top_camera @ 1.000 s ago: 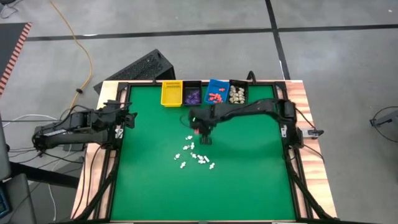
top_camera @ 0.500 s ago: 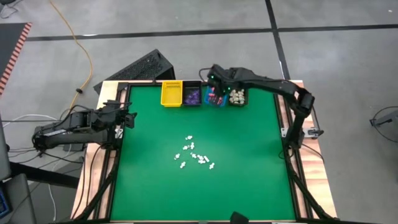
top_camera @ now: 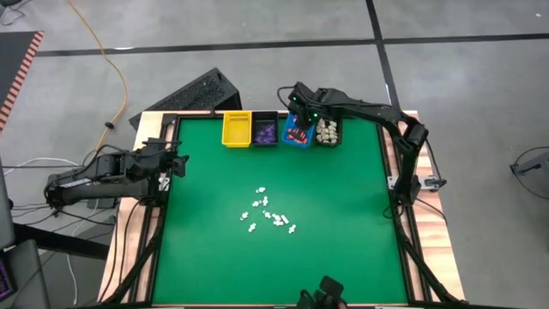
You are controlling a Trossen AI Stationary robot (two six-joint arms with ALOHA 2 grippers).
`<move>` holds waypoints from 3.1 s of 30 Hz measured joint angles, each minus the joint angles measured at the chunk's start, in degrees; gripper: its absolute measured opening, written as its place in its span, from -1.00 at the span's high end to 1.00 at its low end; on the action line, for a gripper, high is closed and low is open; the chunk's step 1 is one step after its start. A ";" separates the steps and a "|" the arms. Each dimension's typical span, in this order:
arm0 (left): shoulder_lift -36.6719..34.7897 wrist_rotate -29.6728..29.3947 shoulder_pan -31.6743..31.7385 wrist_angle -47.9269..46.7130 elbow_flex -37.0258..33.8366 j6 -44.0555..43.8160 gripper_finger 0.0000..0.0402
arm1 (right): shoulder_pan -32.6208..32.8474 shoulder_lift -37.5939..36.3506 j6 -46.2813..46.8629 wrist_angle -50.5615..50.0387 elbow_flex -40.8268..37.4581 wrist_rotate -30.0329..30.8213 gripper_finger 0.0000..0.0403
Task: Sort Halloween decoration
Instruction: Put the orange skeleton toy into the blue basket, then put the white skeleton toy into the yellow basket
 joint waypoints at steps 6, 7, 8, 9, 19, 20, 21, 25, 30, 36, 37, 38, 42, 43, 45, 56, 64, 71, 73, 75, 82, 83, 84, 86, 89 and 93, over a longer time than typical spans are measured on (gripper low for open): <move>0.00 -0.22 0.02 0.02 0.00 0.00 -0.28 | -0.31 0.01 0.60 0.19 0.02 -0.67 -0.04; 0.00 -0.24 0.00 0.00 0.00 0.00 -0.28 | -0.31 0.02 1.45 -0.14 0.01 -0.71 -0.08; 0.00 -0.24 0.02 0.00 0.00 0.00 -0.28 | -0.29 0.02 2.34 -0.13 0.00 -1.54 -0.11; 0.00 -0.26 0.02 0.02 0.00 0.00 -0.28 | -0.15 0.02 3.06 0.12 0.00 -3.66 -0.13; 0.00 -0.29 0.02 0.00 0.00 0.02 -0.28 | 14.16 0.00 -1.93 9.17 0.00 -21.01 -0.11; 0.00 -0.31 0.02 0.00 0.00 0.00 -0.28 | 16.28 0.00 -3.39 10.72 0.00 -20.69 -0.11; 0.00 -0.31 0.01 0.00 0.00 0.02 -0.28 | 18.36 0.34 -4.94 12.42 0.02 -19.40 -0.11; 0.00 -0.33 0.02 0.00 0.00 0.13 -0.28 | 24.80 3.35 -8.47 17.10 0.00 -13.78 -0.11; -0.02 -0.25 0.01 -0.04 0.00 0.15 -0.28 | 27.95 8.89 -8.59 19.84 0.02 -13.61 -0.11; 0.00 -0.22 0.02 -0.42 0.00 0.09 -0.28 | 28.04 14.42 -8.26 19.89 -0.04 -13.30 -0.11; -0.02 -0.30 0.02 -0.39 0.00 0.09 -0.28 | 27.80 15.03 -8.09 20.80 -0.04 -13.30 -0.11; -0.01 -0.29 0.00 -0.40 0.00 0.08 -0.28 | 27.64 15.59 -7.68 21.42 0.06 -13.28 -0.11; -0.02 -0.26 0.02 -0.44 0.00 0.07 -0.28 | 26.72 17.81 -5.97 21.48 0.02 -13.71 -0.11; -0.02 -0.27 0.00 -0.44 0.00 0.04 -0.28 | 26.49 17.84 -5.70 21.34 0.03 -13.75 -0.11; -0.02 -0.29 0.02 -0.43 0.00 0.03 -0.28 | 26.24 17.84 -5.57 21.17 0.04 -14.40 -0.11; -0.02 -0.60 0.01 -0.44 0.00 0.00 -0.28 | 26.96 18.45 -5.78 20.22 0.13 -13.35 0.53; -0.02 -0.59 0.01 -0.43 0.00 0.00 -0.28 | 27.11 18.47 -1.40 19.61 0.55 -14.73 0.82; -0.02 -0.32 0.01 -0.43 0.00 -0.02 -0.28 | 25.67 18.97 1.90 17.41 9.15 -15.11 0.82; -0.02 -0.31 0.00 -0.44 0.00 -0.02 -0.28 | 24.61 18.73 1.88 17.87 12.13 -14.89 0.82; -0.02 -0.31 0.02 -0.44 0.00 -0.02 -0.28 | 23.41 18.73 2.35 18.18 14.75 -13.42 0.82; -0.02 -0.31 0.00 -0.43 0.00 -0.02 -0.28 | 18.11 18.69 8.08 22.60 20.48 -4.71 0.82; -0.02 -0.31 0.02 -0.43 -0.01 -0.02 -0.28 | 17.31 18.70 8.95 23.94 20.56 -4.48 0.82; -0.02 -0.31 0.00 -0.44 0.00 -0.02 -0.28 | 16.57 18.78 9.87 25.07 20.57 -4.38 0.82; -0.02 -0.33 0.00 -0.44 0.00 -0.02 -0.28 | 15.13 19.31 12.09 27.60 20.60 -4.29 0.82; -0.02 -0.40 0.02 -0.43 0.00 -0.02 -0.28 | 13.56 19.93 15.78 28.27 20.59 -4.32 0.82; -0.02 -0.50 0.01 -0.43 0.00 -0.02 -0.28 | 12.12 21.79 18.87 28.98 20.53 -4.03 0.65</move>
